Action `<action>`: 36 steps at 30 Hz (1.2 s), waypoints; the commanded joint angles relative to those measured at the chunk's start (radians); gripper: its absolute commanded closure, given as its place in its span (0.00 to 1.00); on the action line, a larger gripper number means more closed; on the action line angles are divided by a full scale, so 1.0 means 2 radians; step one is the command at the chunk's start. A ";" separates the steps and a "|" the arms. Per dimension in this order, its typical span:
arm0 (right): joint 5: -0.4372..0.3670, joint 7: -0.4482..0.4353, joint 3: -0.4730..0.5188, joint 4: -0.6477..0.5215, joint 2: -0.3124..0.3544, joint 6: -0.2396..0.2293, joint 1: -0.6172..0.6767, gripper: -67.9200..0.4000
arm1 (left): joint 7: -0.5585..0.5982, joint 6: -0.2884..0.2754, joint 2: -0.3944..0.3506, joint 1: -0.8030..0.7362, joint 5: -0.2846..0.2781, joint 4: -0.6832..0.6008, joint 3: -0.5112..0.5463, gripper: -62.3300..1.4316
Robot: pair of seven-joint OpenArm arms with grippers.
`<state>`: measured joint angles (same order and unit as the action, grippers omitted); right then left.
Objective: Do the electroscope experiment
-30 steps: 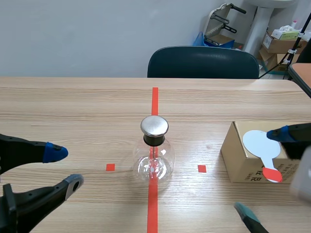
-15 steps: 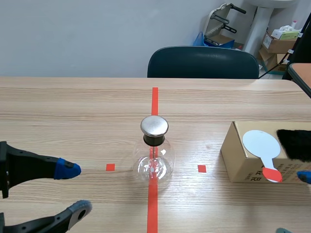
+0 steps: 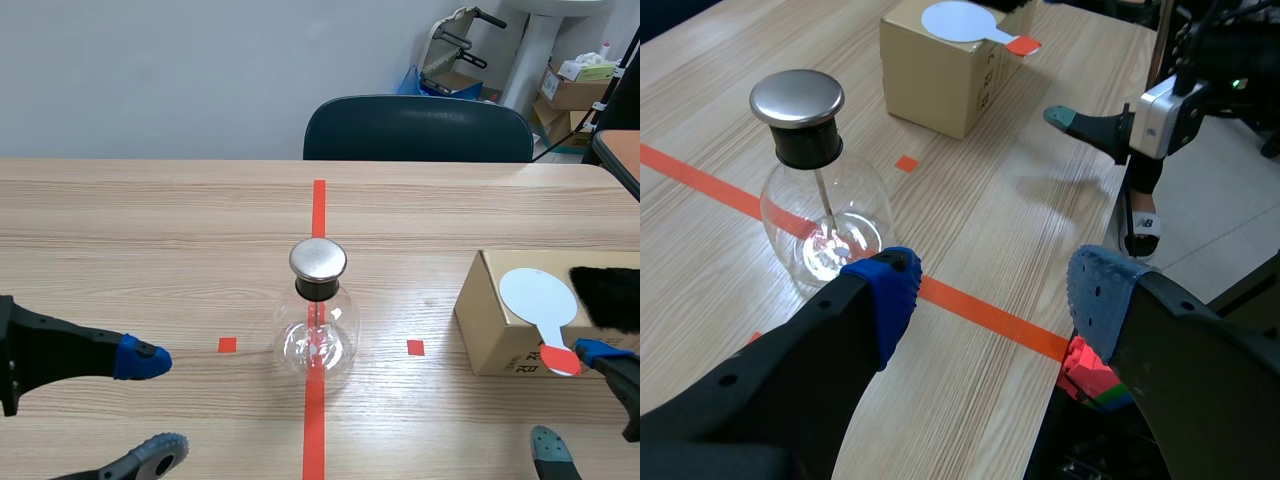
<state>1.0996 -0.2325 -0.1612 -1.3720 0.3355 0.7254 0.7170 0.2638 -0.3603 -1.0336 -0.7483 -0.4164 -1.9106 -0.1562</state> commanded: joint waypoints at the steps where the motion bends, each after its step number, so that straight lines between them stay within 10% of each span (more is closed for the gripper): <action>1: 0.000 0.005 0.001 -0.003 0.005 0.008 -0.007 0.00 | 0.006 -0.001 0.004 -0.001 -0.003 -0.007 -0.001 0.44; 36: -0.002 0.061 -0.028 0.013 0.004 0.007 -0.069 0.00 | 0.005 -0.001 0.000 -0.001 -0.003 -0.007 -0.001 0.44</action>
<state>1.0927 -0.1104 -0.2256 -1.3346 0.3355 0.7246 0.5907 0.2592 -0.3603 -1.0336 -0.7483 -0.4164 -1.9106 -0.1562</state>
